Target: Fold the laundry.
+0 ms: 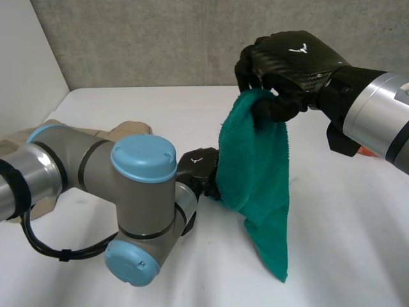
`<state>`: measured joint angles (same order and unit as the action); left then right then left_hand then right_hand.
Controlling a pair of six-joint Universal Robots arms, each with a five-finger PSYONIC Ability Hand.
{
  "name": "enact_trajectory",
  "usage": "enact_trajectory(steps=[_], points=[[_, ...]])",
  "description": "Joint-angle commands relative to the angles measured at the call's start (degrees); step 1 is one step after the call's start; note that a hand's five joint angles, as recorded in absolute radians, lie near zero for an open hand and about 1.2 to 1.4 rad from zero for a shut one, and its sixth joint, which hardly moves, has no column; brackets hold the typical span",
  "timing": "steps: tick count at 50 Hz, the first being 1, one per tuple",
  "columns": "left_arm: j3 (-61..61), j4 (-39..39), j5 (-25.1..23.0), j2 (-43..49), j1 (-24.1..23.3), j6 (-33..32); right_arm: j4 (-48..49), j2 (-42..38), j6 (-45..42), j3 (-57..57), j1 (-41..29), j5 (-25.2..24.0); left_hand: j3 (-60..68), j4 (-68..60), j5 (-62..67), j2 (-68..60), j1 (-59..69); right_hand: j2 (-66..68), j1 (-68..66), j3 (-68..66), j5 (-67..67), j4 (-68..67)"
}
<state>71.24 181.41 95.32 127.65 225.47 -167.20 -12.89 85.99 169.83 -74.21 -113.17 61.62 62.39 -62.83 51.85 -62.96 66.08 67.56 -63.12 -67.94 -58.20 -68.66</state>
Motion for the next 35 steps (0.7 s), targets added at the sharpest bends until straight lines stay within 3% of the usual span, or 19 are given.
enact_trajectory(steps=[1,4,8,11,14,22,27,28,30,31,33,35], points=[[6.3,-2.0,8.8,-11.2,3.6,-1.6,0.2,-4.8,-2.9,-0.2,6.7,1.2,17.6,-17.2,18.1,-17.0,13.9,12.4,-16.9,-12.1,-11.8,-11.3],[10.5,-0.8,9.7,-18.5,5.8,-5.4,-0.9,-8.4,-7.3,0.2,9.0,1.3,17.6,-17.2,18.1,-17.0,13.9,12.4,-16.9,-12.1,-11.8,-11.3],[14.4,0.8,4.3,-22.6,8.5,-12.7,-1.8,-13.9,-12.8,1.8,8.8,1.6,17.6,-17.2,18.1,-17.0,13.9,12.4,-16.9,-12.1,-11.8,-11.3],[16.3,0.2,0.1,-22.3,9.2,-16.9,-1.7,-18.9,-15.1,3.4,7.4,2.5,17.6,-17.2,18.1,-17.0,13.9,12.4,-16.9,-12.1,-11.8,-11.3],[16.8,-0.5,-0.9,-19.5,9.5,-18.9,-0.8,-23.1,-15.6,4.8,5.9,2.9,17.6,-17.2,18.1,-17.0,13.9,12.4,-16.9,-12.1,-11.8,-11.3],[8.8,-0.5,4.4,-5.4,12.6,-21.0,14.3,-37.0,-15.0,10.2,0.9,5.3,17.6,-17.2,18.1,-17.0,13.9,12.4,-16.9,-12.1,-11.8,-11.3],[0.5,0.0,7.8,0.3,14.6,-20.4,26.0,-43.9,-14.4,14.6,-1.3,16.3,16.0,-15.5,16.5,-15.4,12.3,12.4,-16.9,-12.1,-11.8,-11.3],[-0.4,-0.1,7.5,0.8,14.6,-20.3,27.2,-44.3,-14.3,15.1,-1.4,17.7,10.1,-9.7,10.7,-9.5,6.4,6.8,-11.2,-6.4,-6.1,-5.7],[-1.6,-0.4,6.5,1.0,14.6,-19.8,29.5,-44.9,-14.0,15.5,-1.7,20.1,-4.3,4.8,-3.8,4.9,-8.0,-24.9,20.5,25.3,25.6,26.0],[-1.7,-0.5,5.0,0.6,14.6,-19.0,30.7,-44.9,-13.6,15.8,-2.0,21.7,-23.7,24.2,-23.2,24.3,-27.4,-52.4,48.0,52.8,53.0,53.5],[-1.3,-1.1,3.2,-0.7,14.4,-18.6,30.6,-44.3,-13.2,16.0,-2.5,22.8,-44.0,44.4,-43.5,44.6,-47.7,-57.6,53.1,57.9,58.2,58.7],[0.6,-2.3,1.6,-3.4,14.3,-18.1,28.0,-41.8,-12.9,15.2,-2.9,23.7,-52.4,52.8,-51.9,53.0,-56.1,-57.6,53.1,57.9,58.2,58.7]])
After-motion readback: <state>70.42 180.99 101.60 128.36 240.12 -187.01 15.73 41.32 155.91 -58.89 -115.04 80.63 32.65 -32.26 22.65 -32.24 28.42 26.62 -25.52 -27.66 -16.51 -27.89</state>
